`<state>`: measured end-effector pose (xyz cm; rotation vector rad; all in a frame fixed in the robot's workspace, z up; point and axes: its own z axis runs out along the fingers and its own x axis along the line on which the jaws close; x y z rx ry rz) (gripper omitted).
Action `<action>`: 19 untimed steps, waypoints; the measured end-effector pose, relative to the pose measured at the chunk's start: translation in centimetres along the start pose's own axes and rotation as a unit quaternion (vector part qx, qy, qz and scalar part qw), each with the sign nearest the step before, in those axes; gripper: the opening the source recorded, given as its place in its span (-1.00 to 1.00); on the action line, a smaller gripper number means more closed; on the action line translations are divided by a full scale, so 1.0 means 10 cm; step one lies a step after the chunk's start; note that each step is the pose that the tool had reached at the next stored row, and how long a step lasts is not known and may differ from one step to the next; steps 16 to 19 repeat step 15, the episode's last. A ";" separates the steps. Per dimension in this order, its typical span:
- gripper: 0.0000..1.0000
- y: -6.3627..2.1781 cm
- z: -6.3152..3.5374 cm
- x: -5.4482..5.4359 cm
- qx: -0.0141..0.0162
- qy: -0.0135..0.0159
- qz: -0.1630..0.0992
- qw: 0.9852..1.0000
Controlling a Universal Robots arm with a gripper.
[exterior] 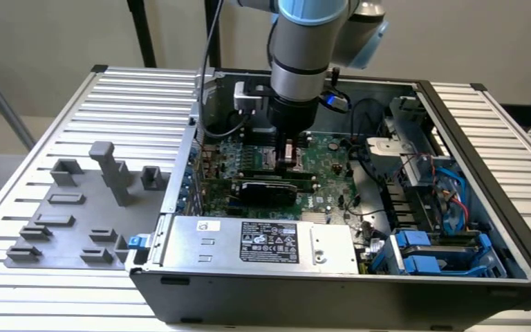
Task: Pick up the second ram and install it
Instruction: 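Press down the second ram until it locks into place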
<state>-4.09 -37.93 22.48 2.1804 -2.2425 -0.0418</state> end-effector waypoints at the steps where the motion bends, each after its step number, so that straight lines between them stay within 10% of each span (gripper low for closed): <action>1: -0.79 0.000 0.000 0.00 0.000 0.000 0.000 1.000; 7: -0.79 0.004 -0.187 0.00 0.000 -0.001 0.000 1.000; 19: -0.79 0.004 -0.187 0.00 0.000 -0.001 0.000 1.000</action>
